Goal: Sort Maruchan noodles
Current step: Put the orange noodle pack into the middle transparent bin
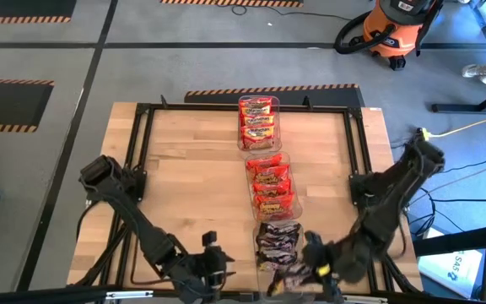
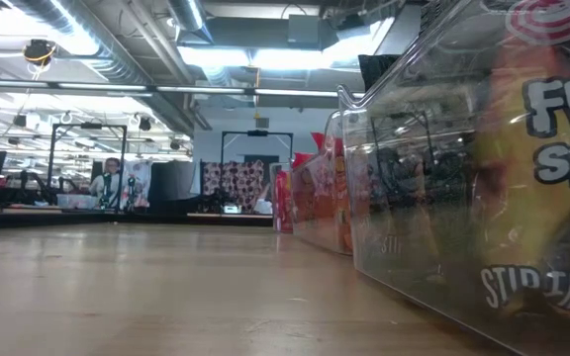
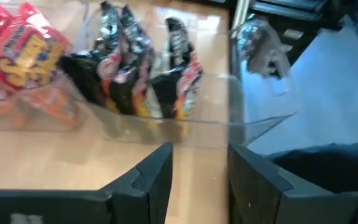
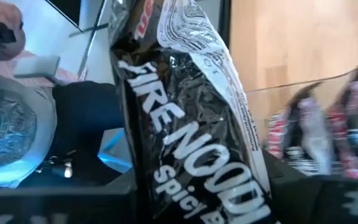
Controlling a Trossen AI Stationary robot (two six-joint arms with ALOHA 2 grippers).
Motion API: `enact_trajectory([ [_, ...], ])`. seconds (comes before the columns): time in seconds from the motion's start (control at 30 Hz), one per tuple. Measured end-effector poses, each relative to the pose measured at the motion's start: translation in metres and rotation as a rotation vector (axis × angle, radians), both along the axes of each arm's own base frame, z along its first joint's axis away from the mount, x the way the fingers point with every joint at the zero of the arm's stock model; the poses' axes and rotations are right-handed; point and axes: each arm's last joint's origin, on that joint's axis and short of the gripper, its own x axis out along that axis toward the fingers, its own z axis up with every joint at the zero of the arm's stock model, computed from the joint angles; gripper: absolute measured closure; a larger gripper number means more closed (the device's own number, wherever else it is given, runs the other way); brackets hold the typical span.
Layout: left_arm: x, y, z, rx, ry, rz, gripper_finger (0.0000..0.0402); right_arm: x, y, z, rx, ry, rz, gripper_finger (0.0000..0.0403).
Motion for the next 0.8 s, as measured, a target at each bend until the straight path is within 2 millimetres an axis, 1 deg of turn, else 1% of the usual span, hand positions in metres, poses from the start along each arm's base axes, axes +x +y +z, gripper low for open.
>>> enact_trajectory([
  [0.17, -0.006, -0.016, -0.005, -0.048, -0.030, -0.018, 0.0256, 0.009, 0.039, -0.011, -0.035, 0.068, 0.010, 0.0288],
  [0.3, -0.010, -0.023, -0.007, -0.068, -0.039, -0.020, 0.0256, 0.013, 0.059, -0.029, -0.115, 0.150, -0.022, 0.0286],
  [0.47, -0.013, -0.027, -0.006, -0.068, -0.059, -0.015, 0.0256, 0.019, 0.064, -0.054, -0.185, 0.222, -0.068, 0.0285],
  [0.57, -0.015, -0.029, -0.006, -0.070, -0.061, -0.020, 0.0256, 0.022, 0.065, -0.068, -0.232, 0.228, -0.091, 0.0284],
  [0.67, -0.015, -0.029, -0.005, -0.073, -0.063, -0.020, 0.0256, 0.029, 0.065, -0.079, -0.265, 0.237, -0.119, 0.0284],
  [0.8, -0.014, -0.029, -0.005, -0.078, -0.068, -0.020, 0.0257, 0.032, 0.064, -0.092, -0.311, 0.272, -0.133, 0.0284],
])
